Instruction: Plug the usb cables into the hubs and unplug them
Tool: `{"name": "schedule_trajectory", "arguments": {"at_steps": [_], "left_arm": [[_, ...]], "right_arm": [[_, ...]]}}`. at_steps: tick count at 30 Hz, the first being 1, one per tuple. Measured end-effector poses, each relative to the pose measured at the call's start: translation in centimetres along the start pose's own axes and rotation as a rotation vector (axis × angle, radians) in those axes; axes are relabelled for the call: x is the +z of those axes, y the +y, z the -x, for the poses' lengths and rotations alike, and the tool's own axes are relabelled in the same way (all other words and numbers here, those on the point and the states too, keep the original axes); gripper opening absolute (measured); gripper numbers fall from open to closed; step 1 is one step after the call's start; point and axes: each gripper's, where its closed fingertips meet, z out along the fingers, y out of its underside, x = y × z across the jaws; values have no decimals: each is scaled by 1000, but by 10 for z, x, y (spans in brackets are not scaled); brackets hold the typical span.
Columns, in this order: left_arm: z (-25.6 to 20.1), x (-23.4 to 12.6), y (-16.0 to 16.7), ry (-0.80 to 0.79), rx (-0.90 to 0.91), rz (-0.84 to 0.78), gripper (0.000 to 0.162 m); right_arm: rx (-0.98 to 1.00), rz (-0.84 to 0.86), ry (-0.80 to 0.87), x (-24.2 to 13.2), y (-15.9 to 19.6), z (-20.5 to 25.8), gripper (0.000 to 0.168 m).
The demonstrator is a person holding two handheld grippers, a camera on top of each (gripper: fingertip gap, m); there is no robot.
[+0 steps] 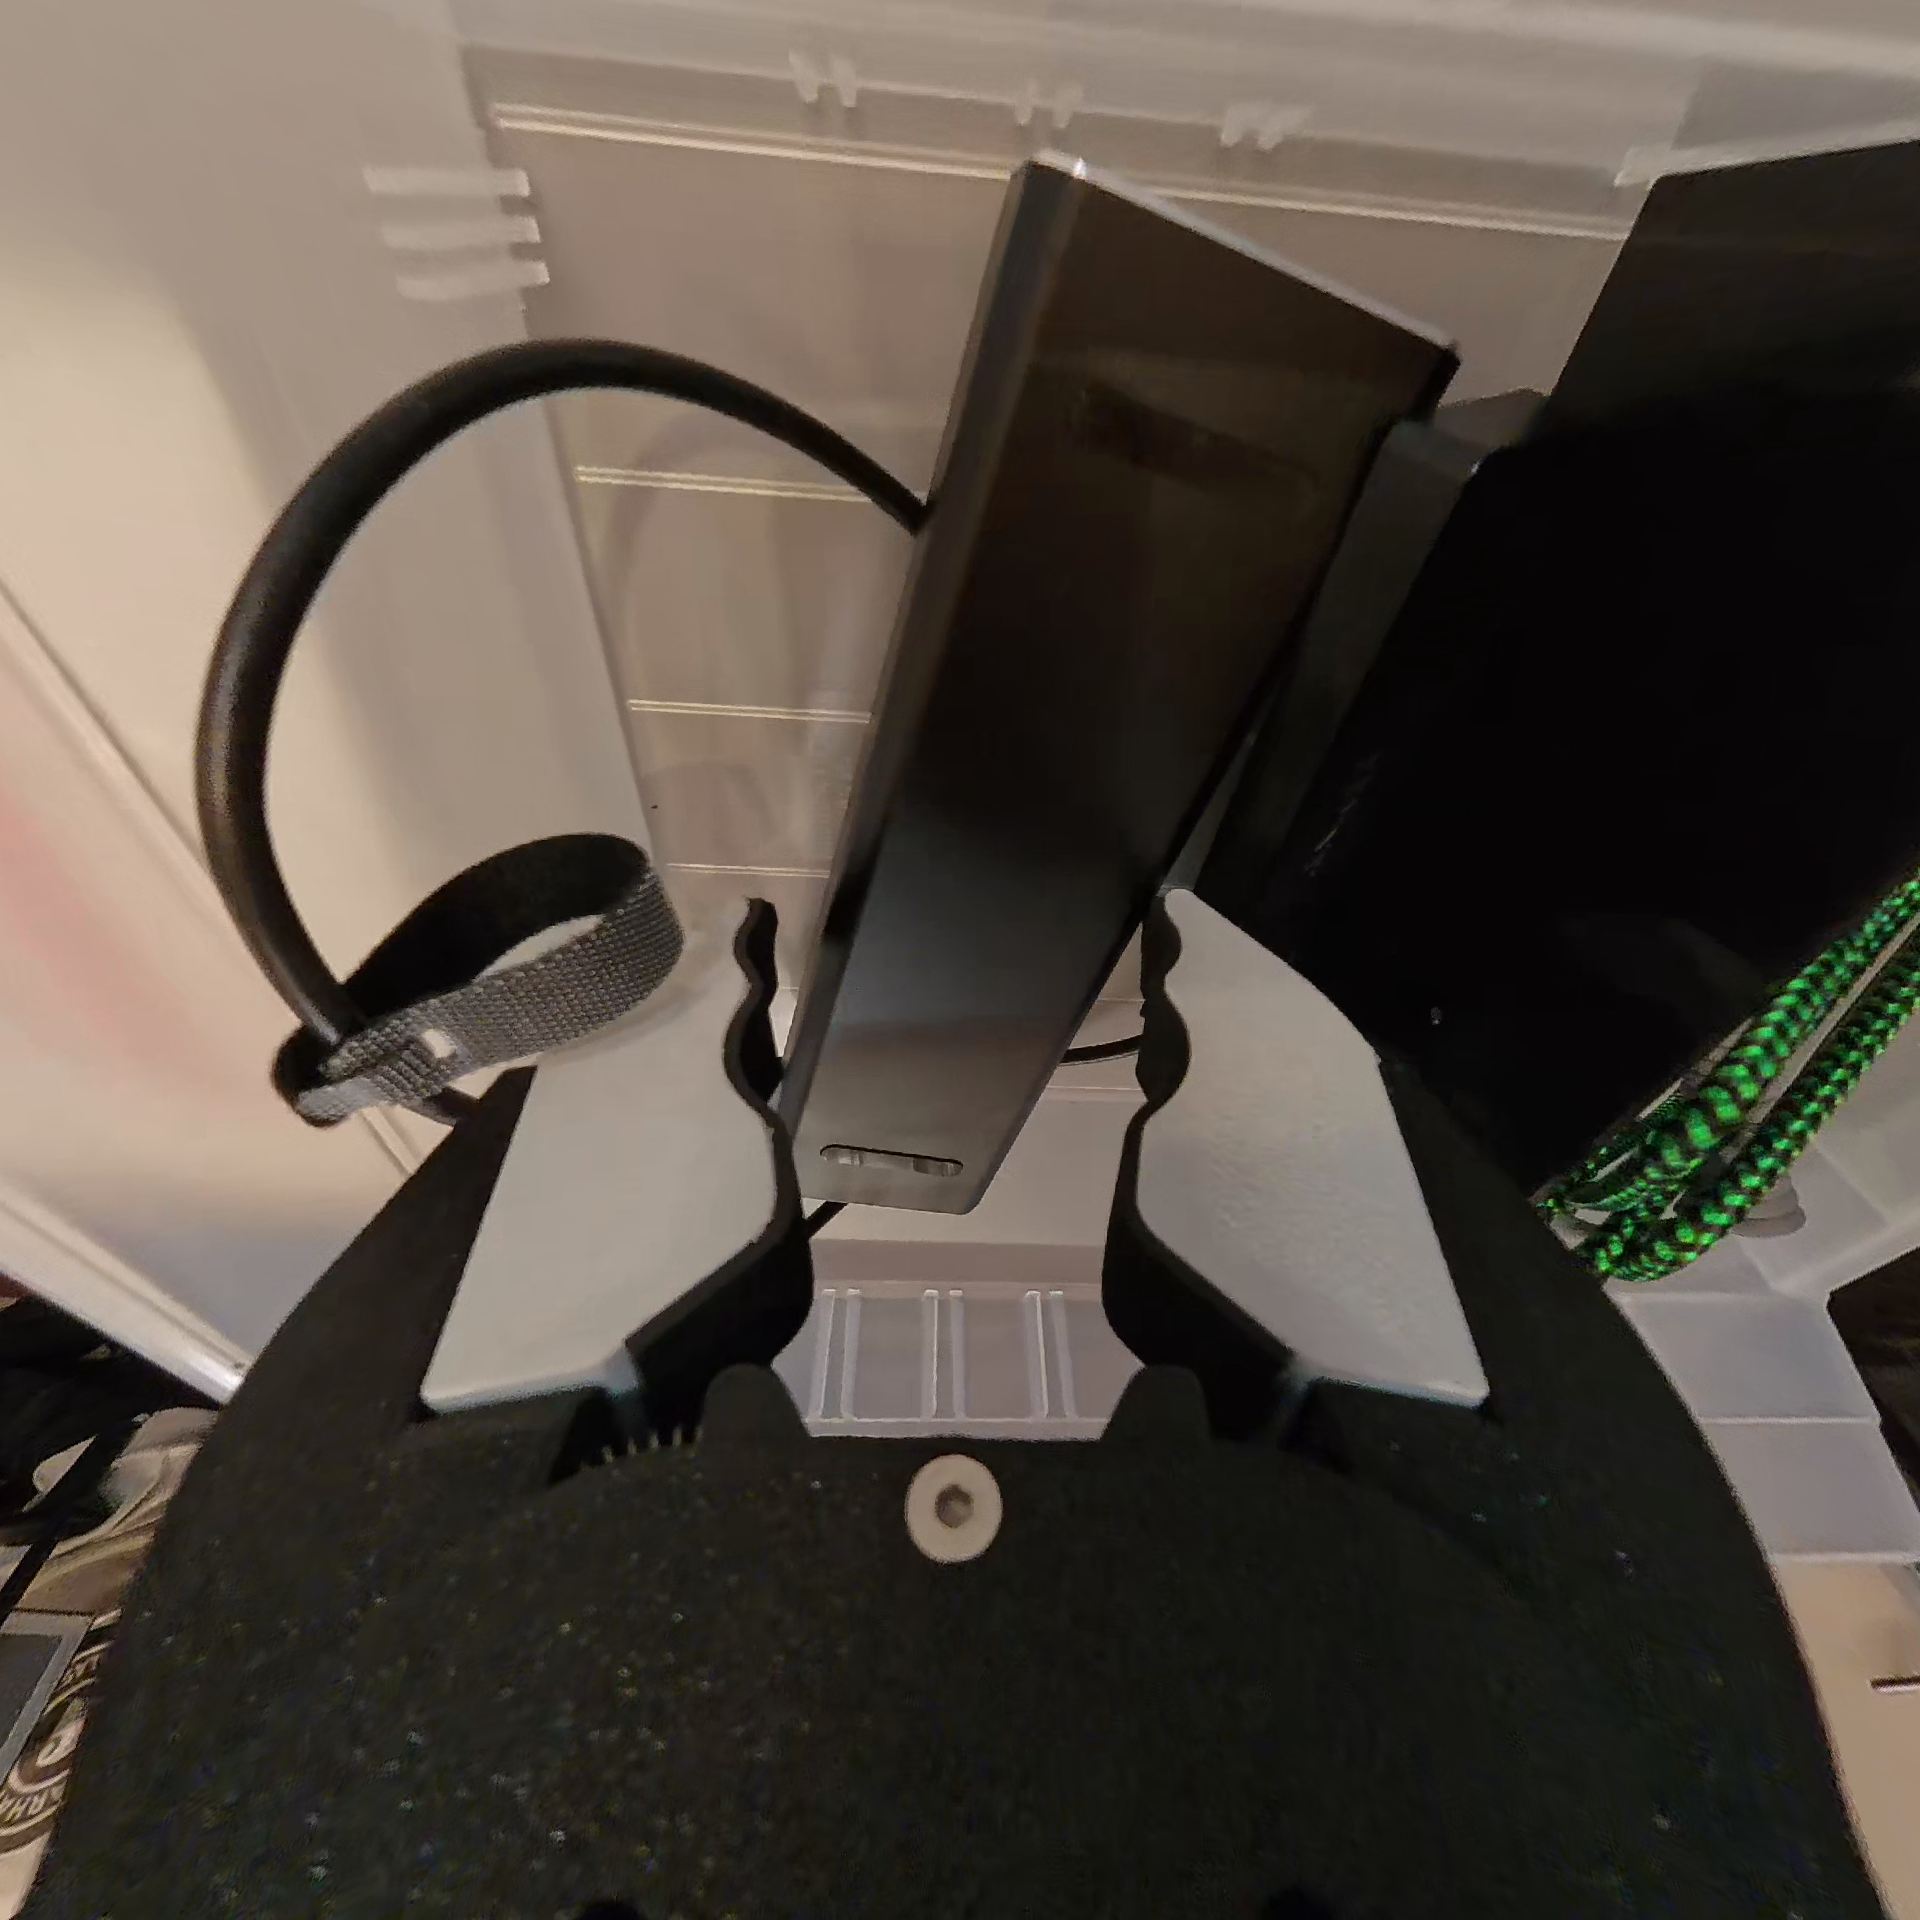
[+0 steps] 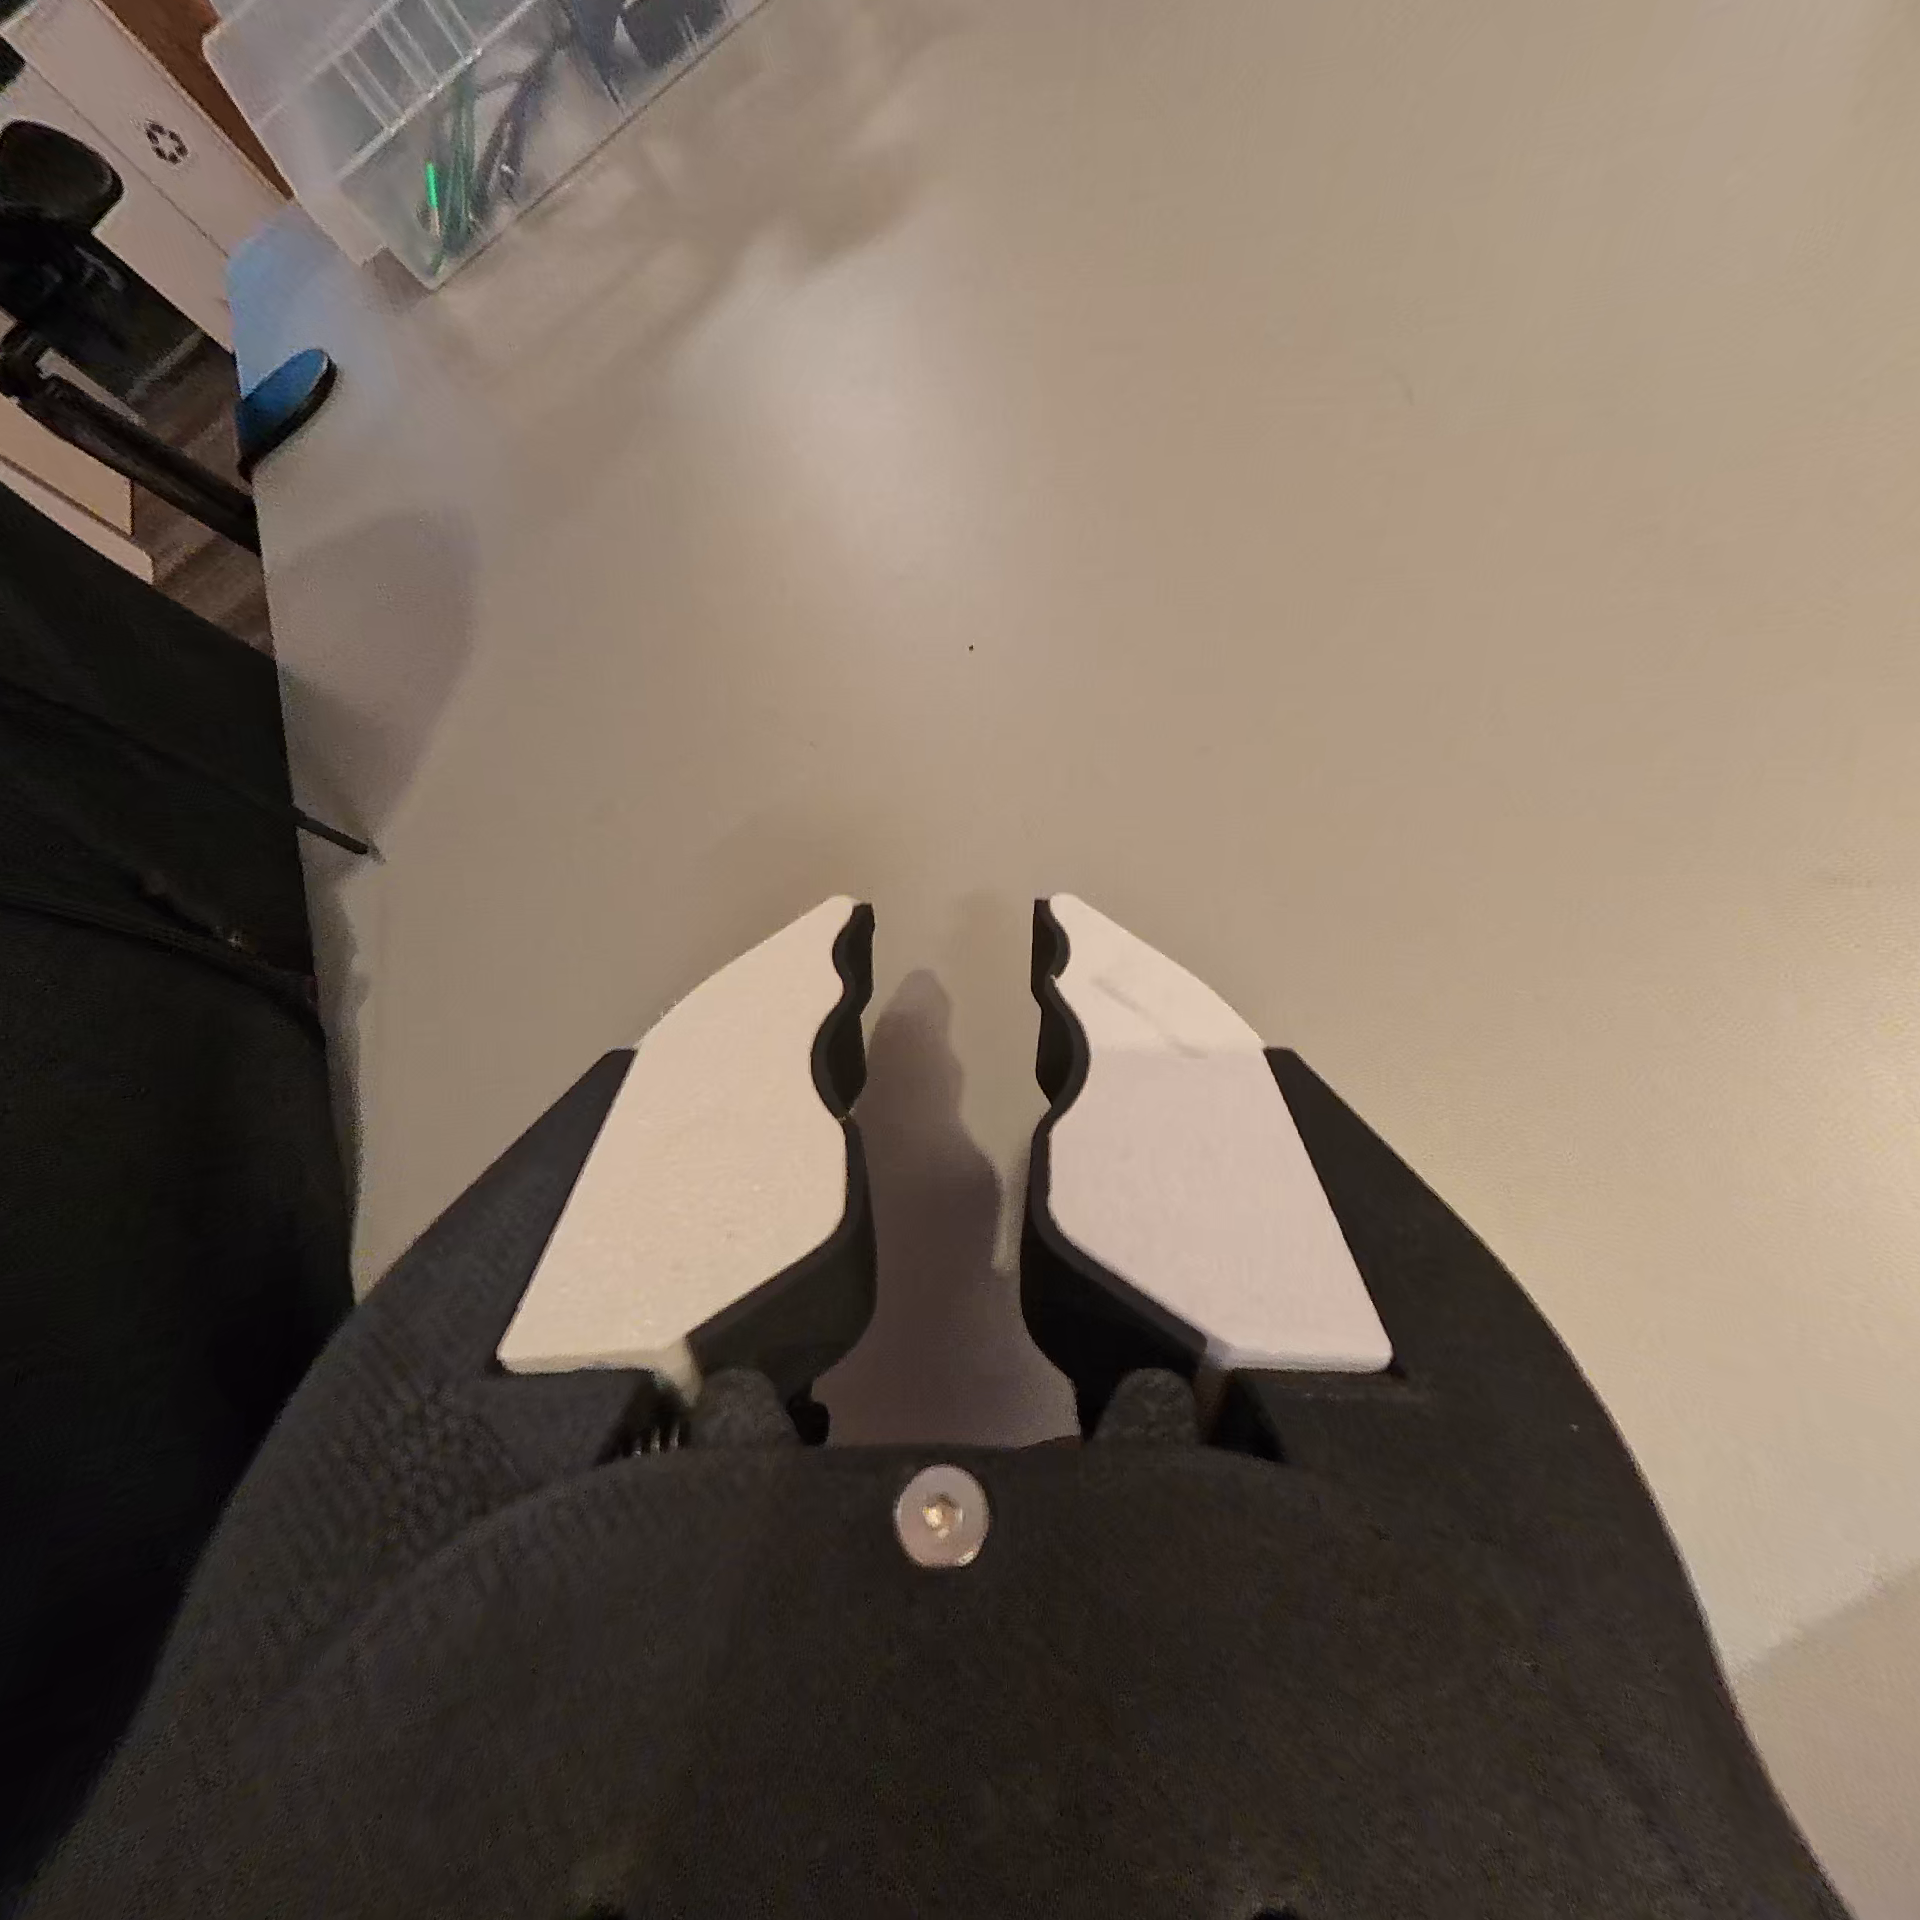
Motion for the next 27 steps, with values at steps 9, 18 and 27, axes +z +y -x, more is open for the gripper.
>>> {"name": "schedule_trajectory", "arguments": {"at_steps": [9, 18, 27], "left_arm": [[-3, 7, -1, 14, 5, -49, 62], [-2, 12, 0, 30, 38, -20, 63], [-3, -11, 2, -75, -55, -122, 61]], "right_arm": [[-20, 15, -16, 8, 8, 7, 28], [-11, -50, -6, 6, 9, 7, 28], [0, -67, -28, 0, 9, 7, 26]]}}
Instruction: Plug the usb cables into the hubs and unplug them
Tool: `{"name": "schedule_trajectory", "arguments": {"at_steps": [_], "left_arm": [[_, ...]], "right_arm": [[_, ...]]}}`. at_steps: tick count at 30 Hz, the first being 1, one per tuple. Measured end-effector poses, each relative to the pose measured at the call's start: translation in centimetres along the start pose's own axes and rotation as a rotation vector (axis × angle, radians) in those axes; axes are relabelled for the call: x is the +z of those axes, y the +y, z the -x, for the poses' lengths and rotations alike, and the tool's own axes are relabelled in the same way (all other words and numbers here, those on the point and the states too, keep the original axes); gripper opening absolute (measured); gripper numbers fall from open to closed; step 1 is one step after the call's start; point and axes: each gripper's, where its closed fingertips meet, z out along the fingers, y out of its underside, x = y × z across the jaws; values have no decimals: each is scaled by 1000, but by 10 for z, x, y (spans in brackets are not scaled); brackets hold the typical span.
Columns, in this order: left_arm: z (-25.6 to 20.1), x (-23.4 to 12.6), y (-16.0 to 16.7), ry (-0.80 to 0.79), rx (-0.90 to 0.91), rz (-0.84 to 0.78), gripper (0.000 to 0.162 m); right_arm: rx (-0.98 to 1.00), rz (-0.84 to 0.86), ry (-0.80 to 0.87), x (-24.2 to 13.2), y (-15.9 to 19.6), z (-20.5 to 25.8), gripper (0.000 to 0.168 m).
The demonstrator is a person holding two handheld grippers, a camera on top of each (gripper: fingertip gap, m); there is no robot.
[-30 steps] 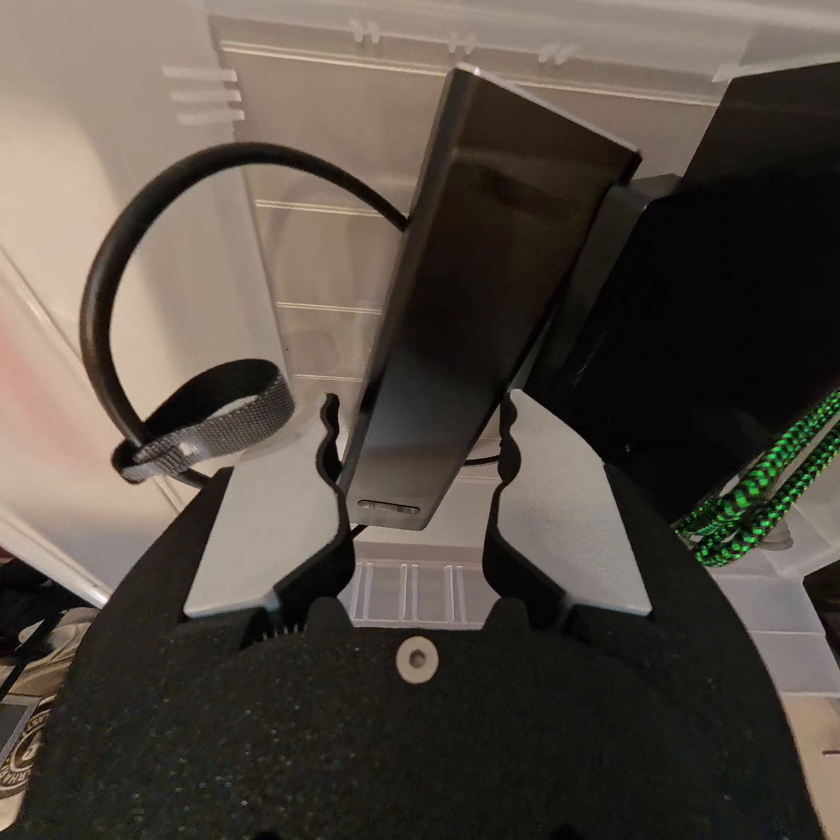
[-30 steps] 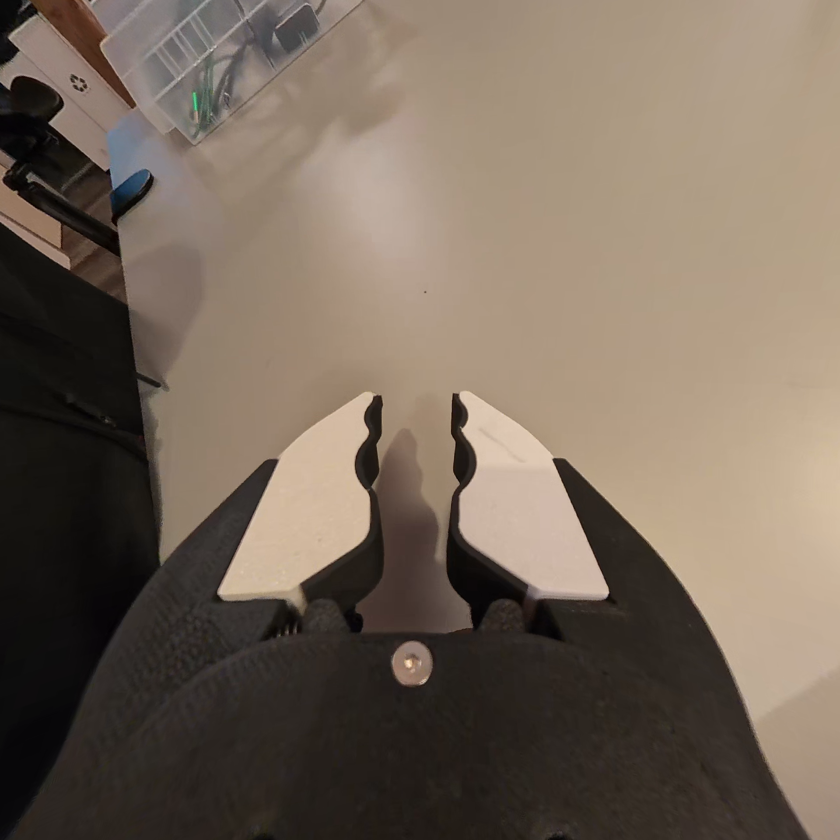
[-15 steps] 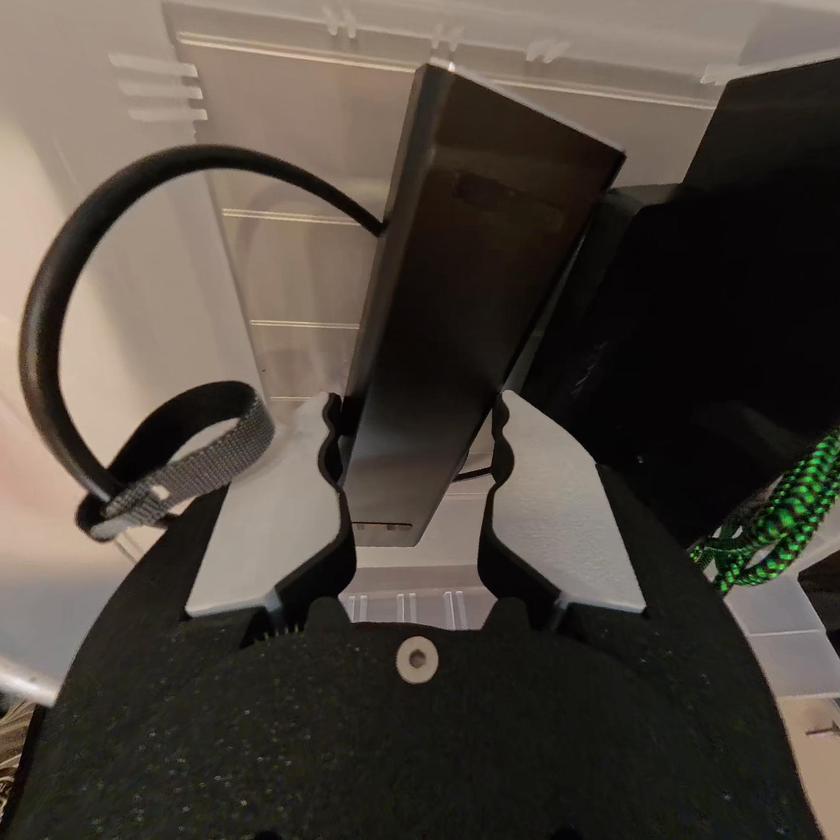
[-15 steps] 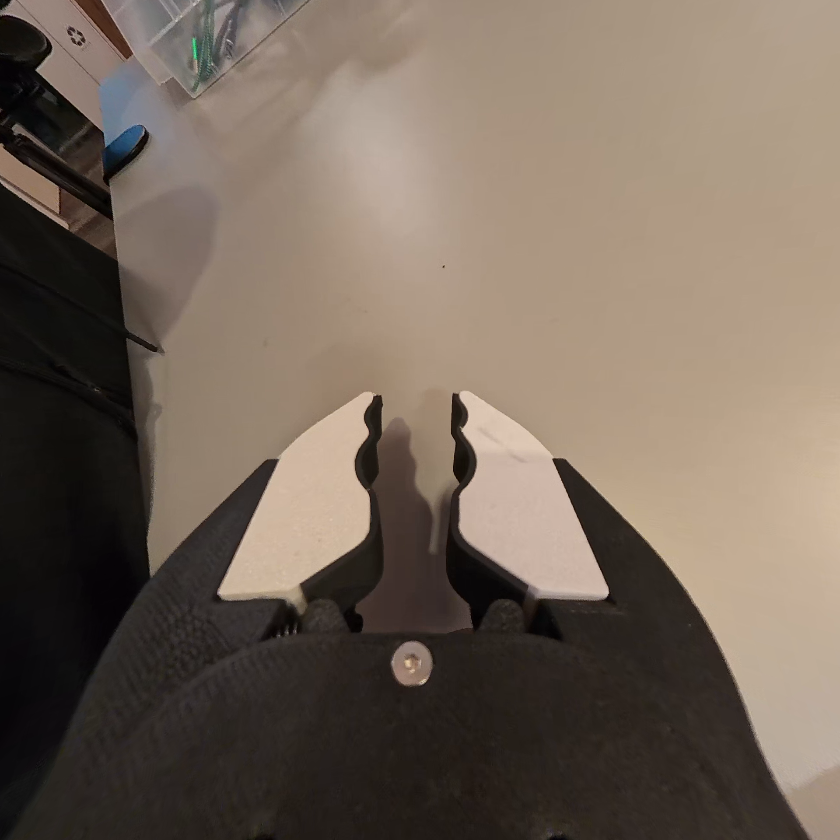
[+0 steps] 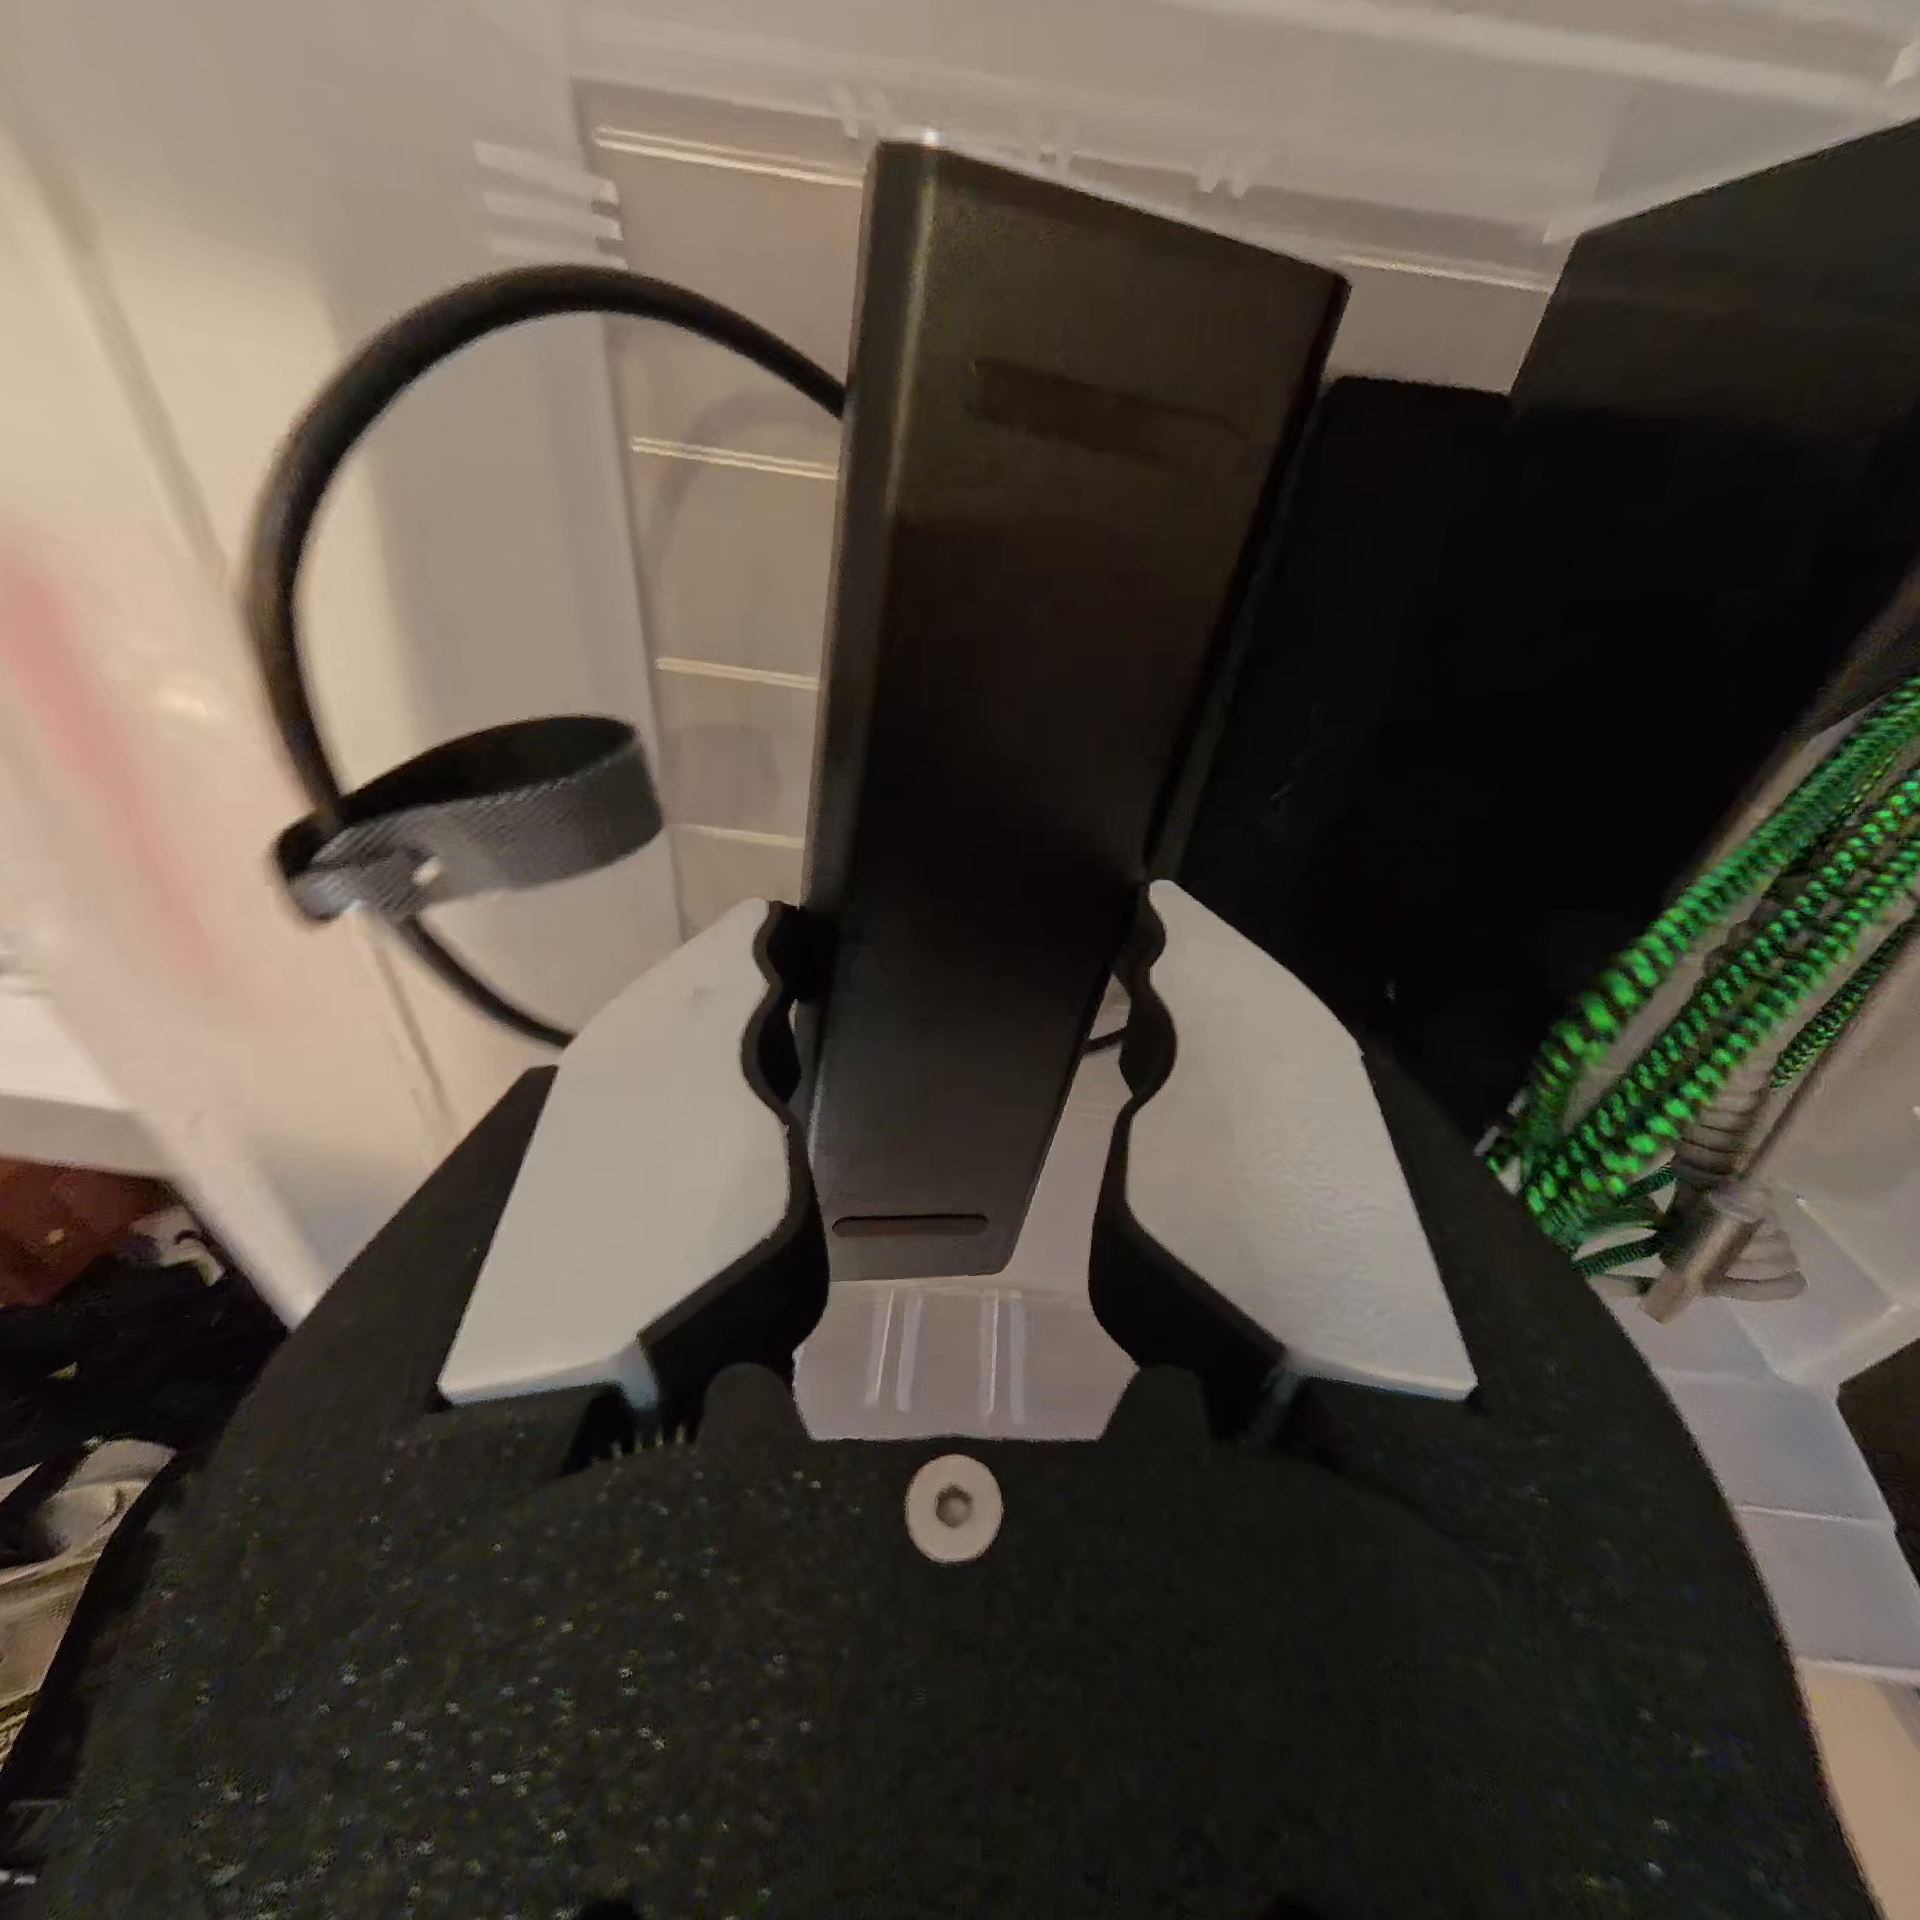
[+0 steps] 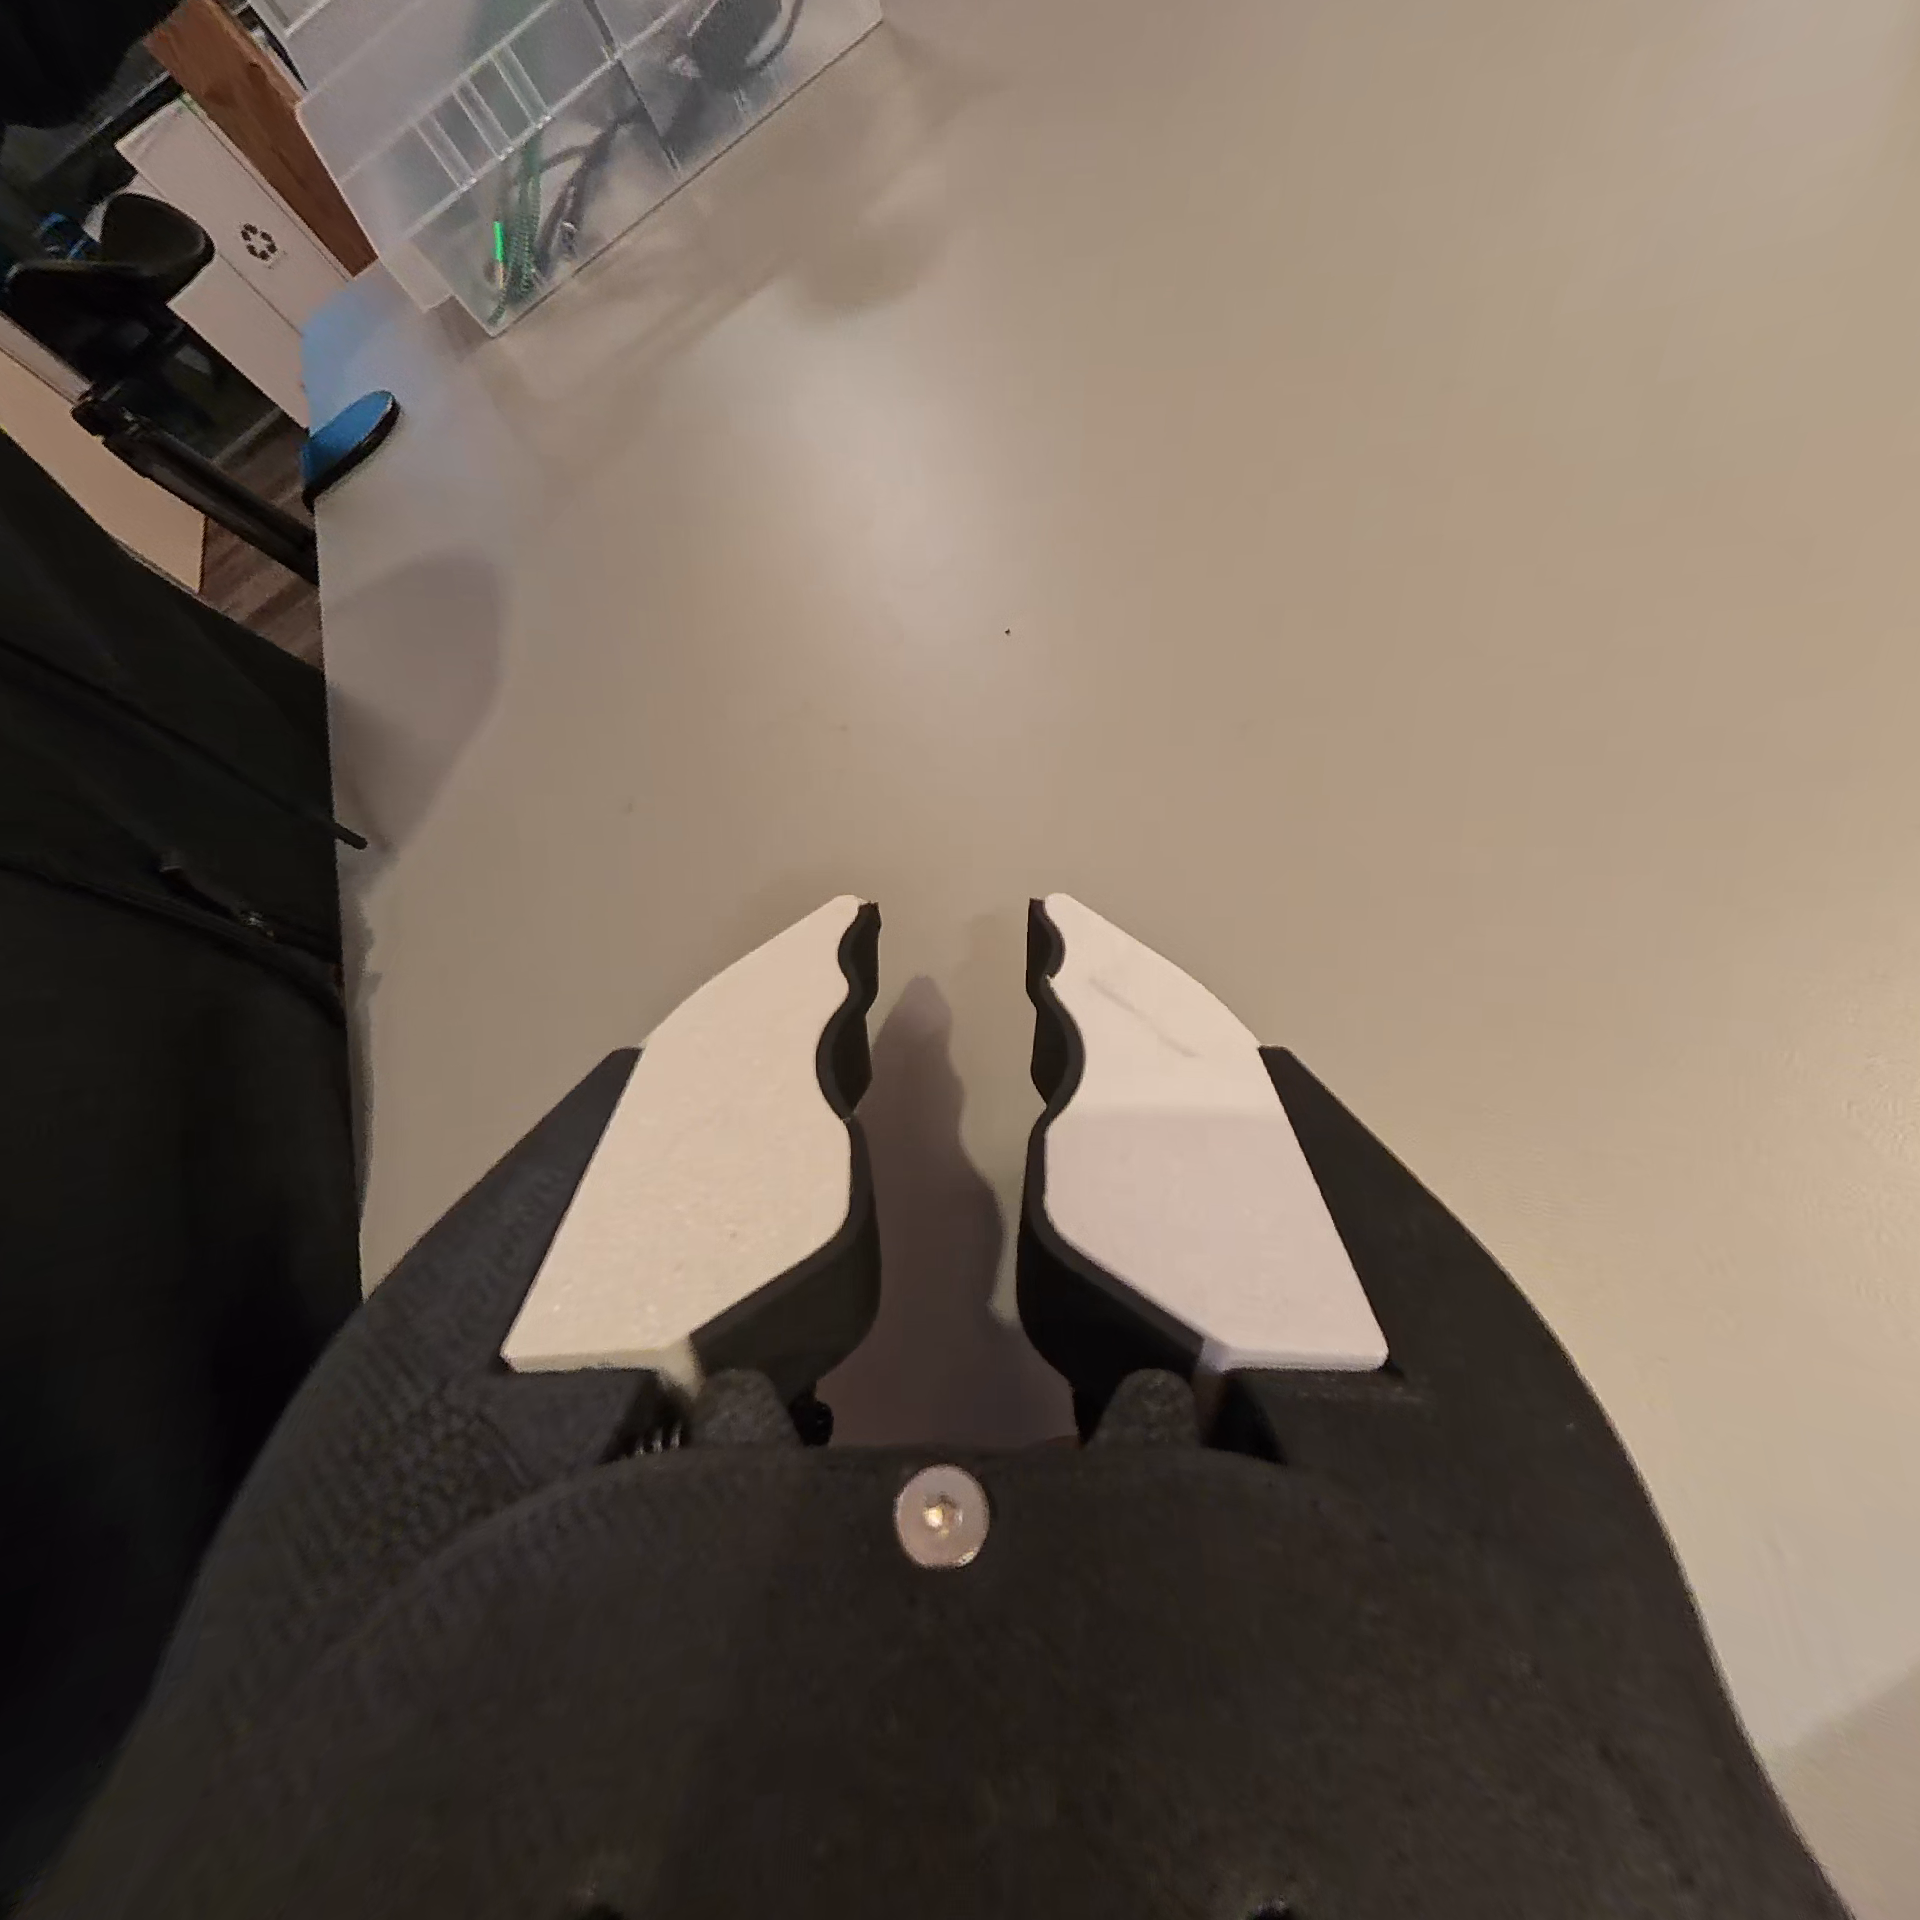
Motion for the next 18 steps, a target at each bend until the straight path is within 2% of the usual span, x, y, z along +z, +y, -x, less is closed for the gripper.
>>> {"name": "schedule_trajectory", "arguments": {"at_steps": [5, 9, 13, 18], "left_arm": [[5, -48, -4, -113, -53, -96, 61], [4, -100, -28, -212, -75, -254, 60], [-5, -146, -75, -256, -60, -433, 60], [-19, -172, -144, -245, -4, -609, 60]], "right_arm": [[4, -15, -26, 0, -3, 1, 26], [21, -49, -73, -2, -8, 2, 27], [-5, -69, -97, 0, -15, 1, 27], [-52, -101, -126, 11, -30, 2, 27]]}}
